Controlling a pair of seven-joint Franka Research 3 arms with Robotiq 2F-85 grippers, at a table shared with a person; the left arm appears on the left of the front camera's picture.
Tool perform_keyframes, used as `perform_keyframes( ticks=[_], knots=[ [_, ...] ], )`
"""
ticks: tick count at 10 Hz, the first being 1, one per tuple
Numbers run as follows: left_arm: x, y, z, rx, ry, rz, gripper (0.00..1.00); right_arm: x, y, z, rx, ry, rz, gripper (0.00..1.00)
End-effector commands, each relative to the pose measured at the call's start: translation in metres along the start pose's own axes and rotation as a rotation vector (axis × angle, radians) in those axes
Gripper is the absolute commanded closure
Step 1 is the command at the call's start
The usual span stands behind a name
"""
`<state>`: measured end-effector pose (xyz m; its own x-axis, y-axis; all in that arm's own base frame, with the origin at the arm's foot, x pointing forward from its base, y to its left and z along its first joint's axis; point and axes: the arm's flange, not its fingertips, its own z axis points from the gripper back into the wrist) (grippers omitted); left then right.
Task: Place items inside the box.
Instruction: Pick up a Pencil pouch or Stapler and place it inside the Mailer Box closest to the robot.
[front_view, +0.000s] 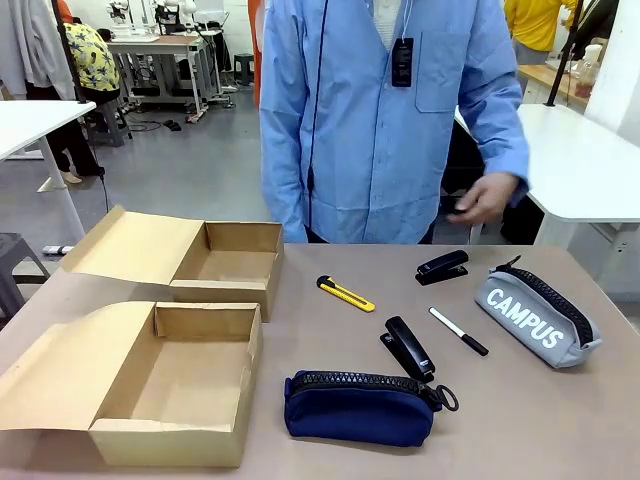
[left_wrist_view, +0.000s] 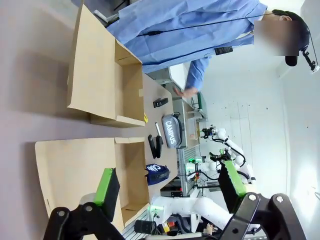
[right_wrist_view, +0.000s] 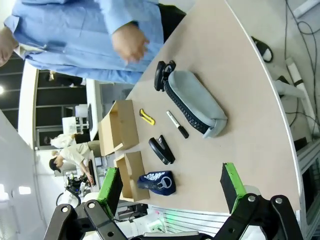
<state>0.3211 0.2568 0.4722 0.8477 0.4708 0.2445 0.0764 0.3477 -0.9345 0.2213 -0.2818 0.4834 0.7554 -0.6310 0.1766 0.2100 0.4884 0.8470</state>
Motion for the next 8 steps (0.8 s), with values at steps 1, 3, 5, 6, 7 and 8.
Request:
perform_keyframes(
  ticks=[1, 3, 5, 6, 7, 8],
  knots=[
    [-0.001, 0.001, 0.001, -0.013, -0.001, -0.023, 0.0, -0.007, 0.003, -0.005, -0.032, 0.107, 0.161, 0.0],
    [-0.001, 0.001, 0.001, -0.013, -0.001, -0.023, 0.0, -0.02, 0.034, -0.047, -0.085, 0.175, 0.384, 0.0],
    [-0.001, 0.001, 0.001, -0.013, -0.001, -0.023, 0.0, -0.009, 0.043, -0.061, -0.051, 0.249, 0.417, 0.0],
    [-0.001, 0.001, 0.001, -0.013, -0.001, -0.023, 0.0, -0.002, 0.028, -0.034, -0.002, 0.232, 0.377, 0.0],
    [-0.001, 0.001, 0.001, -0.013, -0.001, -0.023, 0.0, -0.002, 0.009, -0.004, 0.01, 0.205, 0.36, 0.0],
    [-0.001, 0.001, 0.001, -0.013, -0.001, -0.023, 0.0, -0.007, -0.012, 0.023, 0.031, 0.169, 0.33, 0.0]
  ],
)
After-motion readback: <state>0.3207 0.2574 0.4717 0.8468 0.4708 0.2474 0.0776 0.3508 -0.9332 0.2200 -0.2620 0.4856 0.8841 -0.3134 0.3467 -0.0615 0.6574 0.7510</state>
